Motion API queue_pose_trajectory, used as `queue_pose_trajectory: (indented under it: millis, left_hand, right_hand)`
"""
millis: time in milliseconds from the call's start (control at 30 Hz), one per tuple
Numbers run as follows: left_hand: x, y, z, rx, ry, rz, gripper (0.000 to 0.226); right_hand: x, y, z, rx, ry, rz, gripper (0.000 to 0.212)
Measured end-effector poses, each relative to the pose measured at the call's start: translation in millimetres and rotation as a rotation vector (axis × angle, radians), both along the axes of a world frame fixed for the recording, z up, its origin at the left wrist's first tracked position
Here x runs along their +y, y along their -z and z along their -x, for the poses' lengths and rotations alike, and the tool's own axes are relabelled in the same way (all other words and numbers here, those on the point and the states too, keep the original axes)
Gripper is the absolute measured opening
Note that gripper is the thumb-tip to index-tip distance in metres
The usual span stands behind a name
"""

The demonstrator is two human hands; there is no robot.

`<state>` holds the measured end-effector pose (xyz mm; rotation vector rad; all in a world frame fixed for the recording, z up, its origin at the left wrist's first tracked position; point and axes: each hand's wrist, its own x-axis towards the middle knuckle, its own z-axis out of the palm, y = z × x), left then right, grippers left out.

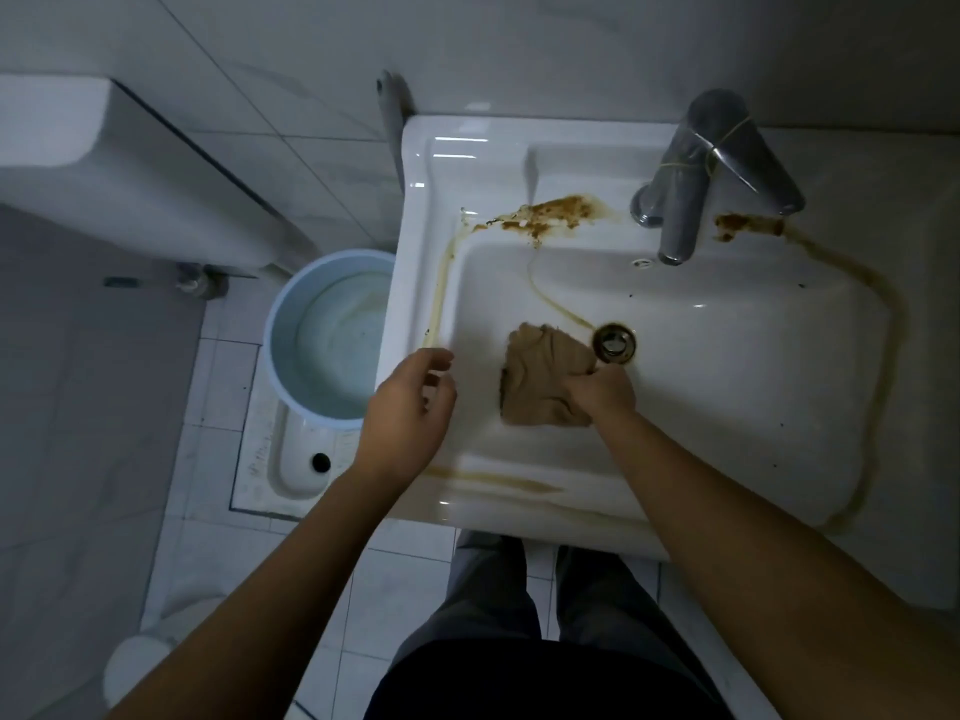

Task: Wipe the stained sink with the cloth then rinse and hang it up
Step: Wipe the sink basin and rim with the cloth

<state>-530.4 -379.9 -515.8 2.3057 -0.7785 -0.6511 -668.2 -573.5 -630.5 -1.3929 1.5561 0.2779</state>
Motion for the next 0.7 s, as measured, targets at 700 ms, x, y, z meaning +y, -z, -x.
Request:
queue_pose_trajectory:
  millis: [700]
  left_hand:
    - [11.0,45.0,-50.1,-0.444,0.369,-0.006,0.049]
  right_hand:
    - [-27.5,-153.4,-50.9,-0.492,-0.149,0.659,0.028]
